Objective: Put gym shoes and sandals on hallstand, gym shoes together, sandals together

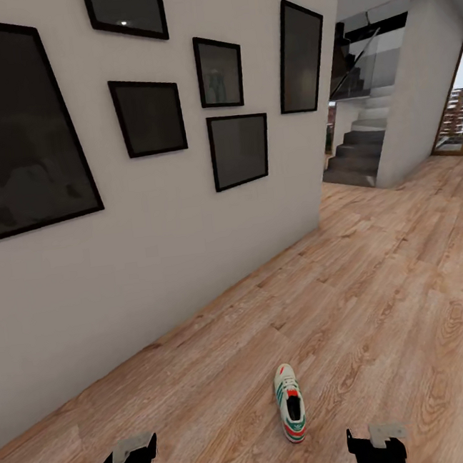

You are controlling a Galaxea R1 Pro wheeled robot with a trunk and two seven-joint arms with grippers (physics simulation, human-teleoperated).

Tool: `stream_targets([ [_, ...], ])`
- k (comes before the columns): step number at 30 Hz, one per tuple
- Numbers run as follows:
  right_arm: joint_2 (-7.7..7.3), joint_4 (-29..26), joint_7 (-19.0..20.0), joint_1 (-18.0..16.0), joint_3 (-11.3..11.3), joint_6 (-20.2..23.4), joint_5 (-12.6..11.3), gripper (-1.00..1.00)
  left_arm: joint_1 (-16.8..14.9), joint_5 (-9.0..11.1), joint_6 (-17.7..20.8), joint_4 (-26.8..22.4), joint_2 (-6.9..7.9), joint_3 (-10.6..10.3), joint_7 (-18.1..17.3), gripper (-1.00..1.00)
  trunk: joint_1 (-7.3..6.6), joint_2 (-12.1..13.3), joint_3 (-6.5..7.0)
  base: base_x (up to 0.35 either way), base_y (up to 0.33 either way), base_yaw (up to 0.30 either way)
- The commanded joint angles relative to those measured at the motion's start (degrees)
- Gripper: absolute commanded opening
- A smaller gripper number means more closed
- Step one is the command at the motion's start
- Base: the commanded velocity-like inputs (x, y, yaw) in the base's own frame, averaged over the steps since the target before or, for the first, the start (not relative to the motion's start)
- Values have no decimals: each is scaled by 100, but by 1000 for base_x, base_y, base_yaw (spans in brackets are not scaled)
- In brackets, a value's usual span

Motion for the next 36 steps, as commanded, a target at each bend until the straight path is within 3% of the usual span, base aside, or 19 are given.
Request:
stream_targets([
  [1,0,6,-3,-6,2,-25,-22,100,-3,57,-13,6,3,-8,-37,100,-1,-2,-5,0,306,0],
  [8,-3,6,-3,-4,-3,-25,-22,100,2,57,-13,5,11,-8,-49,100,-1,-2,-5,0,309,-78],
  [23,-9,6,-8,-5,-6,-25,-30,100,14,54,-13,7,14,-8,-65,100,-1,-2,-5,-8,311,-247],
  [36,-9,6,-12,-4,-6,-25,-38,100,14,48,-13,12,14,-8,-73,100,-1,-2,-5,-184,270,-265],
])
